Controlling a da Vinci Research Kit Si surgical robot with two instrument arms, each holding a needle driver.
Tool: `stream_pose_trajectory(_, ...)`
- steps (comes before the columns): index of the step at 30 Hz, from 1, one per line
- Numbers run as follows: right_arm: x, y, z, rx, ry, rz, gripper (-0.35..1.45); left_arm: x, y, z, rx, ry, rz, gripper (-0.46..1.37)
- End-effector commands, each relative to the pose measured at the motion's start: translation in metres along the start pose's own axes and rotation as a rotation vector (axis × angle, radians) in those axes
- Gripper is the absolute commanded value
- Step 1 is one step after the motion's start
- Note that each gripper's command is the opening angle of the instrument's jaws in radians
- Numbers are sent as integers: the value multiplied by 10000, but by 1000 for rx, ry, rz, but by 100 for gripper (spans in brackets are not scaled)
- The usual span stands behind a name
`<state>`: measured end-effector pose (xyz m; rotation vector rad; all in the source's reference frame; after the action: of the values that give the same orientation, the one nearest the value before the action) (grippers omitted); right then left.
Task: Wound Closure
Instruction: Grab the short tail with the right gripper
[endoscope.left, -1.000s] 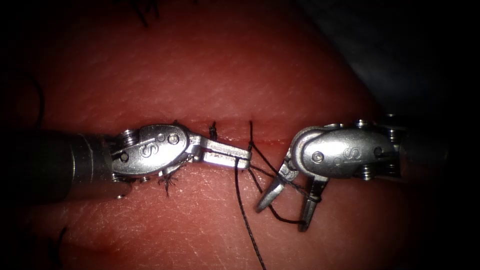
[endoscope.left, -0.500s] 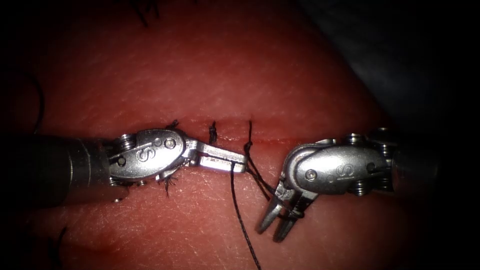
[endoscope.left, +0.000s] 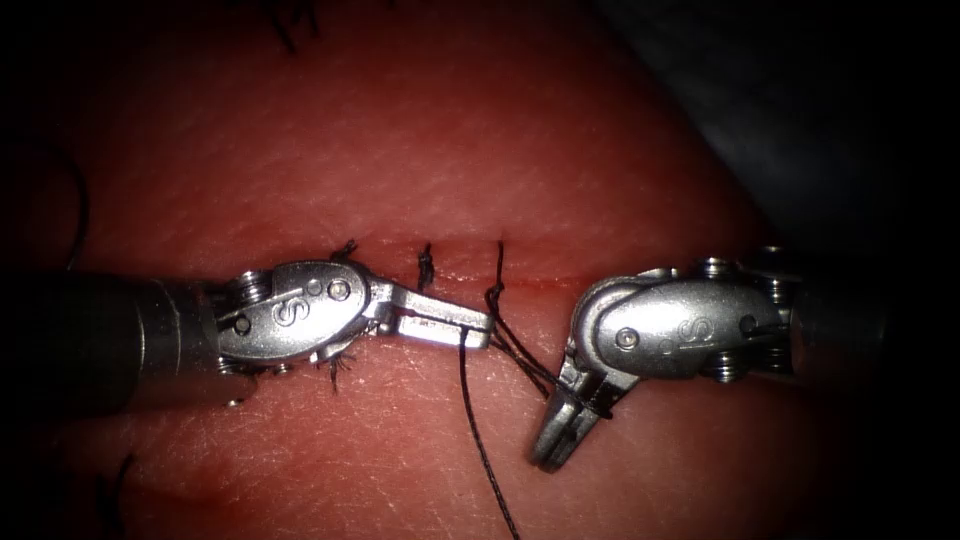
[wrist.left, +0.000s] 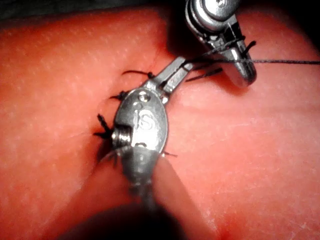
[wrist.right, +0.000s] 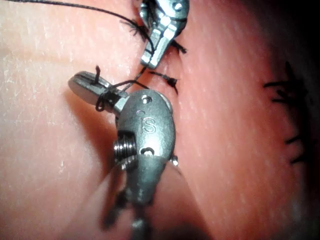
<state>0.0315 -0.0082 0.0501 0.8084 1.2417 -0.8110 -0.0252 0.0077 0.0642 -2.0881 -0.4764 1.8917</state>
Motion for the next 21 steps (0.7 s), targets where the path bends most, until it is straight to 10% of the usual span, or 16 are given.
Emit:
stream_pose_trajectory(1, 0, 0, 0, -6, 0, 7, -35, 0, 0, 0, -8, 0, 1, -35)
stream_pose_trajectory(21, -10, 18, -18, -45, 34, 162, -35, 3, 12, -3, -13, 0, 1, -35)
